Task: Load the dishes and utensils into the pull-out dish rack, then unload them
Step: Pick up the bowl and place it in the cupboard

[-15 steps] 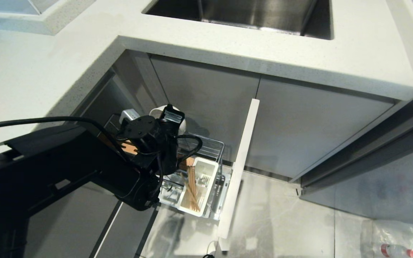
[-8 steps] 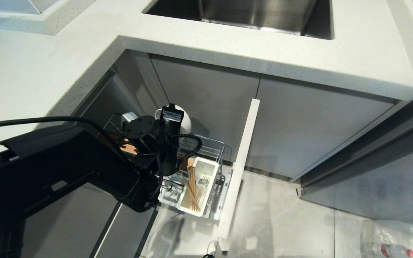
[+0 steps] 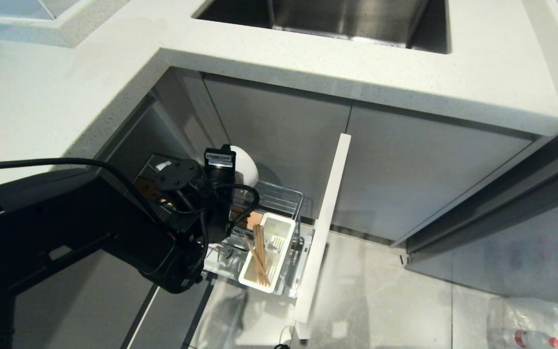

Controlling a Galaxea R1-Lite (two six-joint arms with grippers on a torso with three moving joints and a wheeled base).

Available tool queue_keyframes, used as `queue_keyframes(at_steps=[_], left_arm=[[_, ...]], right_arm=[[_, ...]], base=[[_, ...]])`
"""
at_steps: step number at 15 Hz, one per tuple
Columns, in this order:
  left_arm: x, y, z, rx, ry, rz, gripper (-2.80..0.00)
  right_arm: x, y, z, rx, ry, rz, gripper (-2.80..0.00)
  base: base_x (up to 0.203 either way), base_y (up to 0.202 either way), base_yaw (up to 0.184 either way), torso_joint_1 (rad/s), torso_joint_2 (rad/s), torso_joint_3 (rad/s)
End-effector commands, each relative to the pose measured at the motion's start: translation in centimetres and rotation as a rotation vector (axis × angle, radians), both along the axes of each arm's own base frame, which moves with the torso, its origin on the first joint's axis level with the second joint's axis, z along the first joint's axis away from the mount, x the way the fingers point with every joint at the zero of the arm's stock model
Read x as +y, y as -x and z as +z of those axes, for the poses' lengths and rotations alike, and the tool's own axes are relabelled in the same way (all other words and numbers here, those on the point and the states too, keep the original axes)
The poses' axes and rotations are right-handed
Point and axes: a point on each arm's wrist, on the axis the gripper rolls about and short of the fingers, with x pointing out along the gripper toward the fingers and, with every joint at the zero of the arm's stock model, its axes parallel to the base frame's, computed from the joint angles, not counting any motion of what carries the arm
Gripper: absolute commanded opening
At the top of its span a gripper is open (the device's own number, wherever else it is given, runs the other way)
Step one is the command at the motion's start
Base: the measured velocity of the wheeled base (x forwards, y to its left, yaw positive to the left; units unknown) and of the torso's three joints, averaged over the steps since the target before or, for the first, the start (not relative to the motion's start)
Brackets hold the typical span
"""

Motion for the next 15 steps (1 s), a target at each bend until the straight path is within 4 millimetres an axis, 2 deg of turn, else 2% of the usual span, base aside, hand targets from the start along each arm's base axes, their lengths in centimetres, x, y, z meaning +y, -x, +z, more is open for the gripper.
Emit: queue_keyframes(at_steps=[1,6,15], left_arm=[[0.2,-0.3,-0.4,0.005,0.012,0.007,-2.80],[0.1,-1.2,-2.2,0.041,0.004,0.013,-2.80],[-0.3,-2.4,-3.1,0.043,0.003,0.020,-2.80]], right_arm=[[0.0,0.0,0.0,0.002,0.000,0.000,-2.80],[0.0,0.0,-0.1,0.003,0.000,0.001,-2.80],[0.0,0.0,0.0,0.002,0.000,0.000,-2.80]], base=[[0.000,0.000,0.000,0.000,0.00,0.000],[0.000,0.000,0.000,0.000,0.00,0.000],[0.000,0.000,0.000,0.000,0.00,0.000]])
